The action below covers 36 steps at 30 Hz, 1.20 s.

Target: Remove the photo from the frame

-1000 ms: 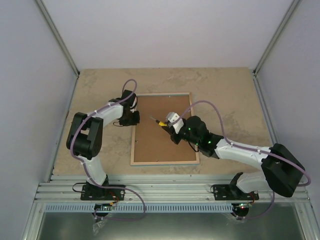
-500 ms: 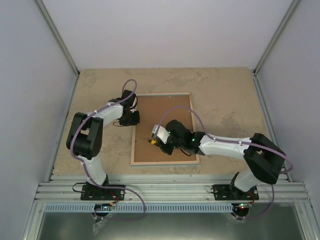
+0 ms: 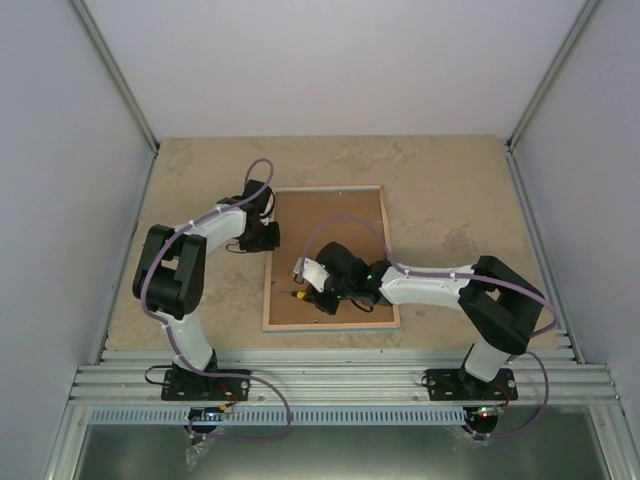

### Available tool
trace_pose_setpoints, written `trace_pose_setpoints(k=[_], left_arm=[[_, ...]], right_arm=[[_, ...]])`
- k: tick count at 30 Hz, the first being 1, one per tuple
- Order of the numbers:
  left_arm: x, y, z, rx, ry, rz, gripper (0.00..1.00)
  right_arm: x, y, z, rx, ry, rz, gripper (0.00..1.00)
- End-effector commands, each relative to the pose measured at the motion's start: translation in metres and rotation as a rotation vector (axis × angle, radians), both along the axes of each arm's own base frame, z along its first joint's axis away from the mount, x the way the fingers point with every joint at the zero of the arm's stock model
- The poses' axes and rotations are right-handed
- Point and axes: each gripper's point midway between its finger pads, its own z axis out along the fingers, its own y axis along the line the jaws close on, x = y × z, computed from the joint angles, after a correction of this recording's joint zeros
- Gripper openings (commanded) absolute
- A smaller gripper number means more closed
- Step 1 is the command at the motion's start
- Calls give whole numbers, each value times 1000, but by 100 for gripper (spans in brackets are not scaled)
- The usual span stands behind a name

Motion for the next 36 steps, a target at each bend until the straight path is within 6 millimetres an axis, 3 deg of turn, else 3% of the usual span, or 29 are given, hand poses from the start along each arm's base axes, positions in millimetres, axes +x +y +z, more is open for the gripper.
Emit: trace_pose_setpoints(k=[1,20,36], left_arm=[[5,-18,8,-93,-8,-20,13],[1,-19,1,-93,21,-29,13],[0,-21,-3,-94,31,-30,14]], right_arm=[[3,14,0,27,14,-1,1],[23,12,-11,13,-11,-119,1],[33,9,-7,26,-8,-216,1]])
